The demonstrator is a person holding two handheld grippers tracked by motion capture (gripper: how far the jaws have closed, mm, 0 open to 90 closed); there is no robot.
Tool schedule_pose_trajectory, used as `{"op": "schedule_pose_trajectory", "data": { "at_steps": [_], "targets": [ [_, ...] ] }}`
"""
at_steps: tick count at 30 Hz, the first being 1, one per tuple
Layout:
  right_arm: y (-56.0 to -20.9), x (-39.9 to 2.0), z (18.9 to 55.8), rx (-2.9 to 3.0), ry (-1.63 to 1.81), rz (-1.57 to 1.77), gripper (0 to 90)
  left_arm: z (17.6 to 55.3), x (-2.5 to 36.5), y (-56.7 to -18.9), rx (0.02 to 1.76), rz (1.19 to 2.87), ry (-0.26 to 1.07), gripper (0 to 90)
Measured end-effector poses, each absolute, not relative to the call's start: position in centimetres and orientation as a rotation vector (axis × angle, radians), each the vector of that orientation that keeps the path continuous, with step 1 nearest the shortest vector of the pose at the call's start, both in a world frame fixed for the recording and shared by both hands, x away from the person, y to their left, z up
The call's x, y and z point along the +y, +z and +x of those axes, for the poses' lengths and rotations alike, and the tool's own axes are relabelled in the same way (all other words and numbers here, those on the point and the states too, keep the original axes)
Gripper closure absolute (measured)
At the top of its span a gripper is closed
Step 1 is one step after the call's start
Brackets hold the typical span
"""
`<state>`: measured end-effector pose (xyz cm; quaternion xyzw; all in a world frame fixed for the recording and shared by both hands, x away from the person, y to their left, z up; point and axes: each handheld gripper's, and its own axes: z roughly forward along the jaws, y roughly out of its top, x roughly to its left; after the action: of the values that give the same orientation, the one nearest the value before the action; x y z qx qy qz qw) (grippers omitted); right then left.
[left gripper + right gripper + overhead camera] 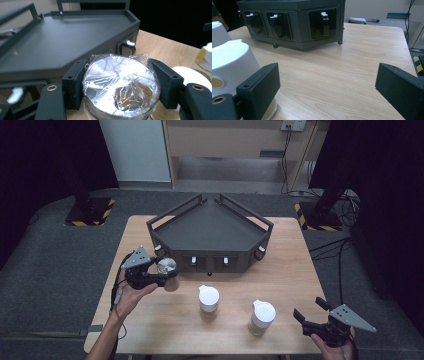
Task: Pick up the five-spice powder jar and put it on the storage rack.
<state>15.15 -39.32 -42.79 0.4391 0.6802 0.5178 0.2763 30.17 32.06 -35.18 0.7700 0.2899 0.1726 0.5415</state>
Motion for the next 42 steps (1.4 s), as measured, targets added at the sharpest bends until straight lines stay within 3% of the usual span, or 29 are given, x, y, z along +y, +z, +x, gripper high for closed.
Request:
{"op": "schedule_pose_trajectory", "data": {
  "at_steps": [18, 42],
  "targets": [
    [-42.9, -39.5, 15.2, 1.826, 1.402, 1.183, 5.7, 34.9, 29.2, -27.4, 0.75, 1.793, 0.511, 33.7],
    [-43.0, -39.7, 15.3, 1.826, 1.417, 1.191, 5.8, 40.8, 25.7, -28.8, 0.913, 1.704, 0.643, 33.8]
  ]
}}
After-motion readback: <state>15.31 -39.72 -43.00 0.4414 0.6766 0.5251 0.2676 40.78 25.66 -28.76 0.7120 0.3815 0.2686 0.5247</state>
